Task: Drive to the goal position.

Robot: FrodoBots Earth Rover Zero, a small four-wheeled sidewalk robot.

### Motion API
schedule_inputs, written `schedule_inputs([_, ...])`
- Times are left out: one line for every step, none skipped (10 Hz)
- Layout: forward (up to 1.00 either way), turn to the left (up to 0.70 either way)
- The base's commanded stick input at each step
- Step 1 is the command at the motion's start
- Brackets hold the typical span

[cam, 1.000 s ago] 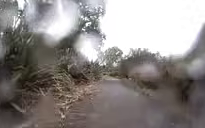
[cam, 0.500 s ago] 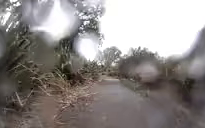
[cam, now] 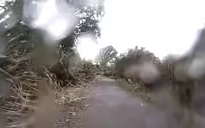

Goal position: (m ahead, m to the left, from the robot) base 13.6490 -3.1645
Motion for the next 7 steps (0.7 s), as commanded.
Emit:
schedule_inputs([0.85,0.00])
schedule_inputs([0.85,0.00])
schedule_inputs([0.85,0.00])
schedule_inputs([0.85,0.00])
schedule_inputs([0.85,0.00])
schedule_inputs([0.85,0.00])
schedule_inputs([0.85,0.00])
